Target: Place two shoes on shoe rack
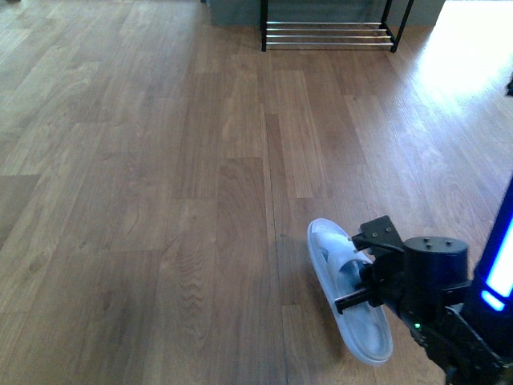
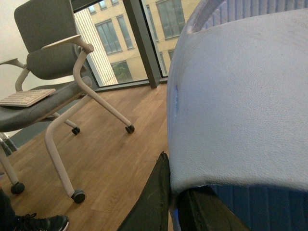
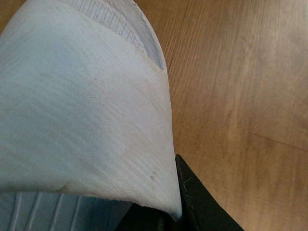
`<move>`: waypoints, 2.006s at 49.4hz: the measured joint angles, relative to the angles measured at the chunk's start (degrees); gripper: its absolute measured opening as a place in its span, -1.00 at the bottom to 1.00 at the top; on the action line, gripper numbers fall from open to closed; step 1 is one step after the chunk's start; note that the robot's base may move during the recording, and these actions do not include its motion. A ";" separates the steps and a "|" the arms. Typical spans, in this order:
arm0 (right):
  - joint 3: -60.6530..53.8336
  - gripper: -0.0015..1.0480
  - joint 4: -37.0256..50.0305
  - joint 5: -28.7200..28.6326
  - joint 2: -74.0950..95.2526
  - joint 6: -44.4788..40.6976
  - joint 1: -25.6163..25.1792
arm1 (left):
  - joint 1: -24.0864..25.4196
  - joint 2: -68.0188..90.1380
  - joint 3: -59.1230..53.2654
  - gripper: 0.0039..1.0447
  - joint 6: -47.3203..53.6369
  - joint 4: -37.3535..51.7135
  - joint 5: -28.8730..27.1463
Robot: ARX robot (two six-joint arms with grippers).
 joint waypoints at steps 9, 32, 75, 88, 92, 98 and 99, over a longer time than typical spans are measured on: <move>-17.05 -0.97 4.90 -7.82 -16.52 -10.16 -5.01 | 0.00 0.00 0.00 -0.97 0.00 0.00 0.02; -43.69 -0.97 -37.35 -7.26 -109.57 -4.15 3.15 | 0.00 0.00 0.00 -0.97 0.00 0.00 0.00; -46.73 -0.97 -51.28 -2.49 -136.91 -0.66 7.63 | 0.00 -0.07 -0.02 -0.97 0.00 0.00 -0.15; -46.77 -0.97 -51.28 -2.08 -136.93 -0.63 7.63 | -0.13 -0.07 -0.04 -0.97 0.02 0.00 0.24; -46.75 -0.97 -51.28 -2.25 -136.96 -0.61 7.63 | -0.13 -0.04 -0.09 -0.97 0.02 0.00 0.04; -46.75 -0.97 -51.28 -2.19 -136.96 -0.61 7.65 | -0.15 -0.07 -0.09 -0.97 0.02 0.00 0.17; -46.75 -0.97 -51.28 -2.10 -136.96 -0.61 7.65 | -0.15 -0.07 -0.11 -0.97 0.02 0.00 0.15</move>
